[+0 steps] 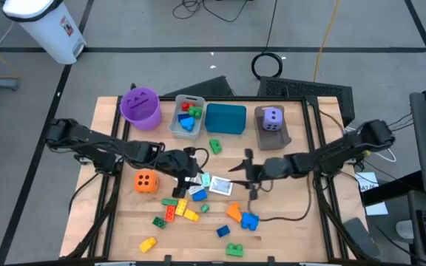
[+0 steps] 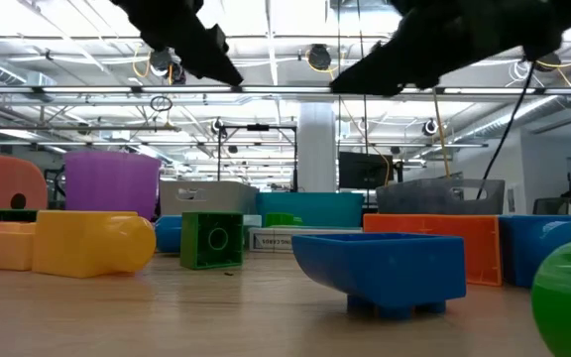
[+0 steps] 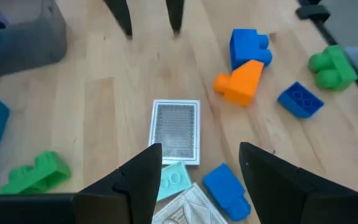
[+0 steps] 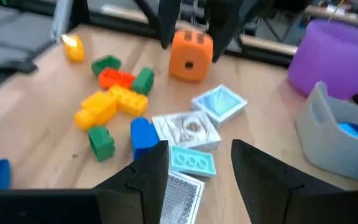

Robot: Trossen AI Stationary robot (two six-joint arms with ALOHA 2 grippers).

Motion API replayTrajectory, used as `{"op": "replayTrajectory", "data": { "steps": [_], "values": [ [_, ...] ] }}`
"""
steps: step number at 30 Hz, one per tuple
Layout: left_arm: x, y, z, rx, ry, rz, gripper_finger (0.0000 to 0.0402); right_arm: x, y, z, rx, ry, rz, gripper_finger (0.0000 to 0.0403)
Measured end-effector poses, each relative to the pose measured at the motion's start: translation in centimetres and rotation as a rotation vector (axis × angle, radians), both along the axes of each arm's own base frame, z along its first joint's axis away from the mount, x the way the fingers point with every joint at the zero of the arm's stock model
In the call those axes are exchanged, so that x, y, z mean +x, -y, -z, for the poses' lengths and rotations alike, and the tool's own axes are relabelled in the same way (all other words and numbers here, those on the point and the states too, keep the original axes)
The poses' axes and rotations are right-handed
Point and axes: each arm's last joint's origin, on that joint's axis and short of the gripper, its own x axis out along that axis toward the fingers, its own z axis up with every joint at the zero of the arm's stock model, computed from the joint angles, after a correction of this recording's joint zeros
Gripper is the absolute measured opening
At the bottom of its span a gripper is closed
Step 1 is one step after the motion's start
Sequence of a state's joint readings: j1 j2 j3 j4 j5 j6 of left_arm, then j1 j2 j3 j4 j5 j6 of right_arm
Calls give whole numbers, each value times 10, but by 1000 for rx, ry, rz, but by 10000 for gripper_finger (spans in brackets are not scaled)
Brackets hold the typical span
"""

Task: Pick & Place Toys
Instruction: Put the white and black deck of cards into the blue bin

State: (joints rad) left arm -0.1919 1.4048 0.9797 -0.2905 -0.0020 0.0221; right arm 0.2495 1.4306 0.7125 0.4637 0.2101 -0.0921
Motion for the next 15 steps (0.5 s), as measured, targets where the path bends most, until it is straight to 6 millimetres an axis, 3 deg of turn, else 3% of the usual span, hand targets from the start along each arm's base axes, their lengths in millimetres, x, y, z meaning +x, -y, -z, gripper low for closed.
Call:
{"op": "replayTrajectory", "data": {
  "steps": [7,11,15],
  "values": [
    [-13,10,36,-20,-43,-49,223,31,-14,21,55,-85,14,166],
    [-19,16,58,-100,136,-39,223,37,-19,34,102,-92,20,166],
    [-27,19,66,-168,313,-51,223,38,-23,38,198,-91,43,167]
  ]
}}
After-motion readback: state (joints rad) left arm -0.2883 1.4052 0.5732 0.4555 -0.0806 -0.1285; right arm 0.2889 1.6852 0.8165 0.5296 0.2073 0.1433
